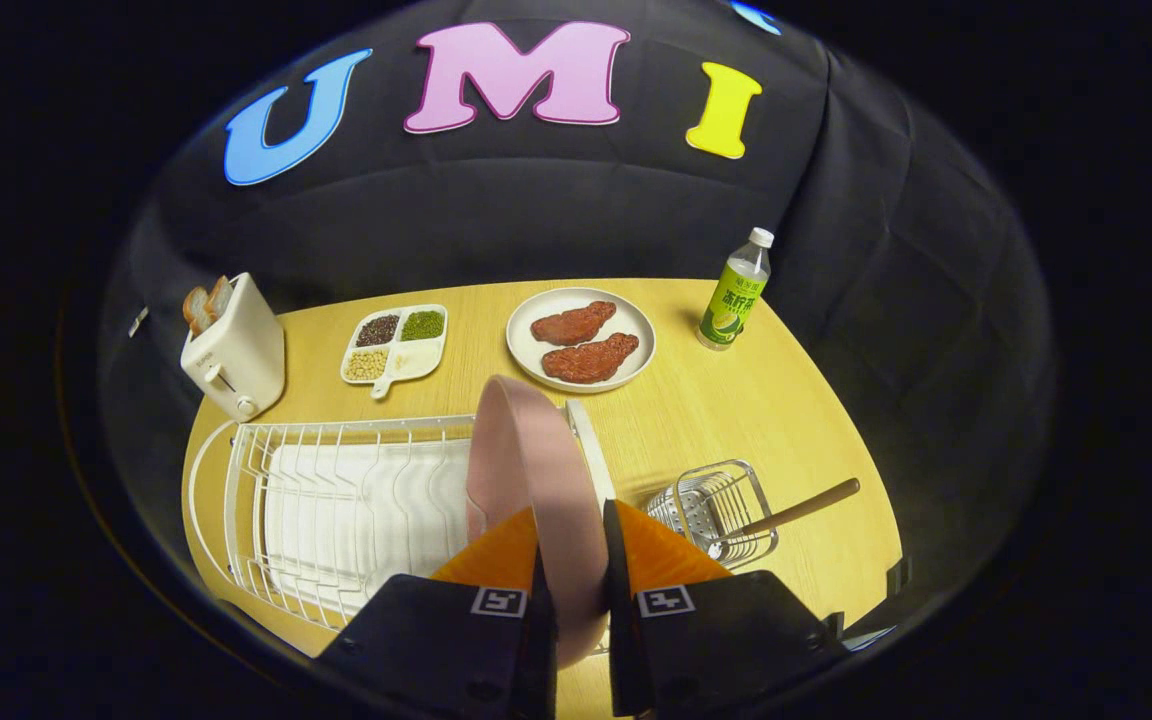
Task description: Take the plate from the dish rack, then take the spoon from the basket and place it into the plate.
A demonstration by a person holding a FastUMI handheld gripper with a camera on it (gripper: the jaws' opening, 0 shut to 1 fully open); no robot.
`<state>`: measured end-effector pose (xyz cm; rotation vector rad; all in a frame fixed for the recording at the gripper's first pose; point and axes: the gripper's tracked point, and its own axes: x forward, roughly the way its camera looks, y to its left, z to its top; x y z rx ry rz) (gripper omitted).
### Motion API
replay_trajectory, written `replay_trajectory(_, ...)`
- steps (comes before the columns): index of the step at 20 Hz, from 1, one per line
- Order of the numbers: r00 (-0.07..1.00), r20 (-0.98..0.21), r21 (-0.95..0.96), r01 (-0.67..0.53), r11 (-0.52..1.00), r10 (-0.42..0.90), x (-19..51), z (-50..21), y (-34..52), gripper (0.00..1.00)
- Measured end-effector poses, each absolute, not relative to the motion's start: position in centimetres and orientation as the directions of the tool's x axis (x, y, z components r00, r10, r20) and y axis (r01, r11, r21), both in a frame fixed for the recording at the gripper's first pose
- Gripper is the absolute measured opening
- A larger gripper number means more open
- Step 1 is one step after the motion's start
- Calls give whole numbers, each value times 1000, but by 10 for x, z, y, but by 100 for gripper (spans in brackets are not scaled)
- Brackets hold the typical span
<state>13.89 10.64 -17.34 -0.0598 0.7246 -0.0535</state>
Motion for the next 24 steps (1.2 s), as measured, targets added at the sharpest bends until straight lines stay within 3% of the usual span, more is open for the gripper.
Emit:
replay_trajectory(11,844,-511,-339,-23,940,-164,142,-134,130,25)
replay_trajectory(18,820,-548,-221,47,974,-164,132,-124,91,25)
replay_trajectory(24,806,-592,-9,8,1000,-12,90,-112,78,25)
